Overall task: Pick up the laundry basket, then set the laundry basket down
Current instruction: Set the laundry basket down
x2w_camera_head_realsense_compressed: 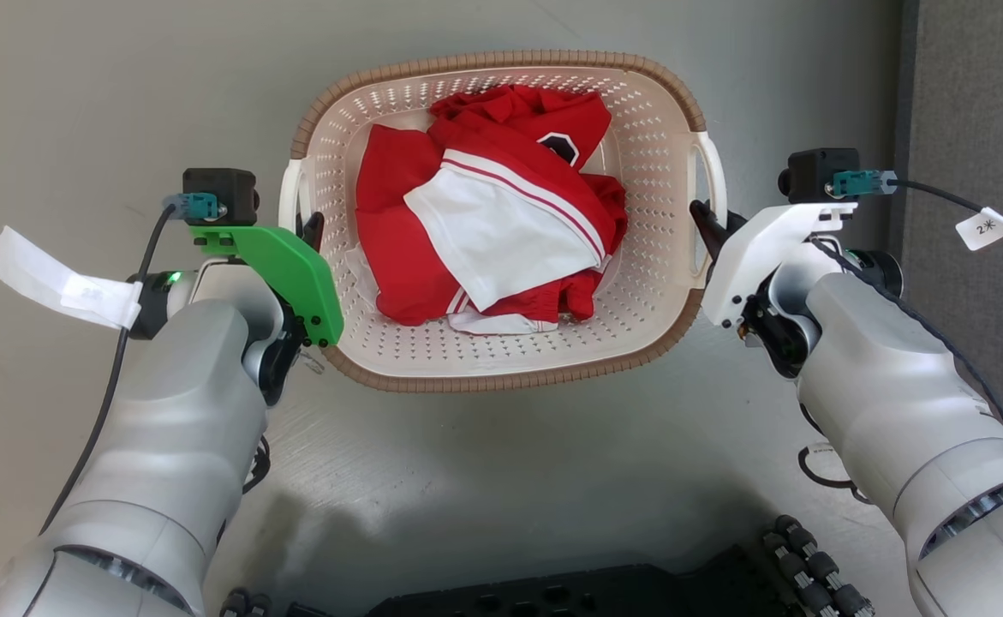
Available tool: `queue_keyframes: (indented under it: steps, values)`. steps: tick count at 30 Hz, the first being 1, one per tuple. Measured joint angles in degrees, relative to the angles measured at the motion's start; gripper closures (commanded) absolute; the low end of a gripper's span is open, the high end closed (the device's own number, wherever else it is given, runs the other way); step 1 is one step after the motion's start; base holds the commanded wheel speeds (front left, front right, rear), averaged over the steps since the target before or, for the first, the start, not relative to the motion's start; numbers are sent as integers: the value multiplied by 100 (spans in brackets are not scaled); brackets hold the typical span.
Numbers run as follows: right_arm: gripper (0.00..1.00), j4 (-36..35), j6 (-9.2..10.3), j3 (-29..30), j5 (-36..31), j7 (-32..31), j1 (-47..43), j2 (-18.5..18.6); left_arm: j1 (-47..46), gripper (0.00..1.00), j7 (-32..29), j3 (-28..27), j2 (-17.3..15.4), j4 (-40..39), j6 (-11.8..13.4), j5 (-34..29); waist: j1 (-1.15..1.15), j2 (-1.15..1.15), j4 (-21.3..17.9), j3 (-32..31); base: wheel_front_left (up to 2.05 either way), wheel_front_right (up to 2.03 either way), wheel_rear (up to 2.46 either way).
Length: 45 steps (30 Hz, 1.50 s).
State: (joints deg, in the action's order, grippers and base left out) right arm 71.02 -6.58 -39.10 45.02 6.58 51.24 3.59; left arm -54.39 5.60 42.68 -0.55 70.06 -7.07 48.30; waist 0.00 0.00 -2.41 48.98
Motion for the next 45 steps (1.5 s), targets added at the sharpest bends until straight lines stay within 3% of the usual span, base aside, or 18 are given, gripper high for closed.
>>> queue_keyframes:
  steps: [4, 5, 6, 7, 13, 32, 45]
  values:
    - [100, 21, -14, -9, 0, 0, 0, 0, 0, 100, -7, 18, 9, 2, -3, 0, 0, 0, 3, -17, 0, 0, 0]
    - [86, 23, -14, -7, 0, 2, 0, -2, 0, 100, -5, 29, 9, 3, -3, 0, 0, 0, 3, -21, 0, 0, 0]
    - [53, 25, -15, -10, 0, 4, 0, -3, 0, 47, -13, 40, 9, 5, -3, 0, 0, 0, 3, -25, 0, 0, 0]
    - [0, 24, -15, -19, -1, 63, 0, -1, 0, 0, -41, 57, 9, 8, -7, 1, 0, 0, 3, -31, 0, 0, 0]
    - [0, 69, 3, -20, -4, 263, 0, 185, 8, 0, 37, 158, -68, 18, -48, -1, 0, 0, 23, -137, 0, 0, 0]
    - [0, -36, -24, -148, -57, 719, -443, 181, 522, 0, 626, 198, -89, 2, -48, 51, 0, 0, 16, -882, 0, 0, 0]
    - [0, -565, -45, 202, -55, 778, -895, 420, 1039, 0, 862, 250, -196, -230, -48, -16, 0, 0, -75, -1838, 0, 0, 0]
